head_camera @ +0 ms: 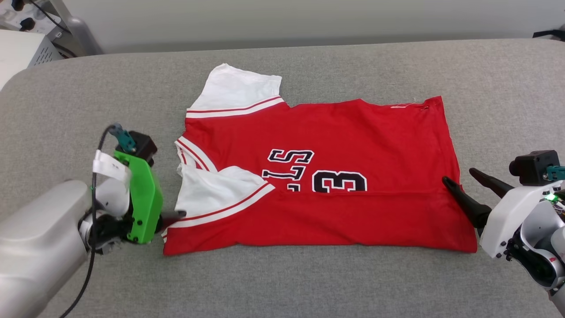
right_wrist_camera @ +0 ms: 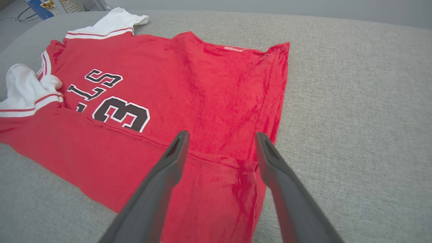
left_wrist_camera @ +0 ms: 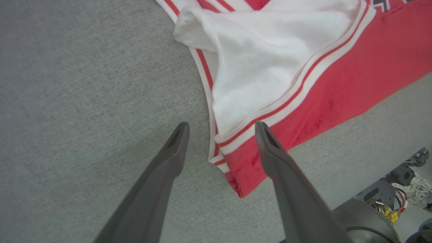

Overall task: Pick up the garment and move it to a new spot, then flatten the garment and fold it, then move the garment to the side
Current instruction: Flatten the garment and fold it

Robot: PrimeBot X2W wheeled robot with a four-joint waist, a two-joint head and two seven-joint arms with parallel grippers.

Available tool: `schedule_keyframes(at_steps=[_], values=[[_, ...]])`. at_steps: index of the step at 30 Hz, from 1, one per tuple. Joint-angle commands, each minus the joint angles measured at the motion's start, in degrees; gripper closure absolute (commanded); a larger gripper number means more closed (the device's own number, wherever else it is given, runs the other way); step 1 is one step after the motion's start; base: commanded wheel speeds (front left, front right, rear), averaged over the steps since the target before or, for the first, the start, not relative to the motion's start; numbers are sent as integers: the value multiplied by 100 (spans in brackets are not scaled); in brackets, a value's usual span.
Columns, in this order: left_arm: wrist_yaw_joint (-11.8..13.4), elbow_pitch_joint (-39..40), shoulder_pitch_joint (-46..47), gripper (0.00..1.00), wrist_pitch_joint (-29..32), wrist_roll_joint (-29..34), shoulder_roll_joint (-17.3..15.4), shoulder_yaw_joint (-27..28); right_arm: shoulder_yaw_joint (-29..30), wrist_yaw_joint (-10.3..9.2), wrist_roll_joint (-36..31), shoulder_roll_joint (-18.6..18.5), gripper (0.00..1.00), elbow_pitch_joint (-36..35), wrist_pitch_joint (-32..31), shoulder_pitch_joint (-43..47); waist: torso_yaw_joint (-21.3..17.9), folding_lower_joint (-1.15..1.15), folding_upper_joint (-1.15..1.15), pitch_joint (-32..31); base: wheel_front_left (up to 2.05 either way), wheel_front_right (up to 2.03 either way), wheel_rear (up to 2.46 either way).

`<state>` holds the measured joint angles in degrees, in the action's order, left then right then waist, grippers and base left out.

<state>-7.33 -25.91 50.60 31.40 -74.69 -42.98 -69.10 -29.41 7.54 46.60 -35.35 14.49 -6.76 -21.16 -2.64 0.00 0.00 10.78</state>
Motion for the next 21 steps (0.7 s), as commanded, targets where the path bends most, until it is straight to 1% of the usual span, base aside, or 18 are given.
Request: schedule_keyframes(at_steps=[1, 9, 16, 17, 18, 19, 21], values=[[-15, -63, -141, 0, 88, -47, 55, -77, 30, -5, -49, 31, 0, -9, -8, 79, -20, 0, 0, 16, 0, 0, 0], [-15, -246, -509, 0, 291, 23, 203, -284, 25, -5, -58, 141, 0, 38, -21, 70, -72, 0, 0, 98, 0, 0, 0], [-15, -459, -742, 0, 134, 82, 396, -342, -52, -5, -105, 207, 0, 52, -26, -68, -110, 0, 0, 167, 0, 0, 0], [-15, -464, -761, 9, 65, 79, 416, -345, -58, -5, -128, 187, 0, 44, -27, -95, -116, 0, 0, 157, 0, 0, 0], [-15, -465, -760, 83, -2, 117, 421, -350, -57, -5, -143, 169, 0, 35, -26, -114, -118, 0, 0, 148, 0, 0, 0], [-15, -460, -747, 100, -87, 191, 408, -356, -49, -5, -161, 145, 0, 18, -22, -139, -125, 0, 0, 131, 0, 0, 0], [-15, -440, -739, 100, -261, 192, 397, -343, -27, -5, -206, 75, 0, -25, -27, -165, -112, 0, 0, 78, 0, 0, 0]])
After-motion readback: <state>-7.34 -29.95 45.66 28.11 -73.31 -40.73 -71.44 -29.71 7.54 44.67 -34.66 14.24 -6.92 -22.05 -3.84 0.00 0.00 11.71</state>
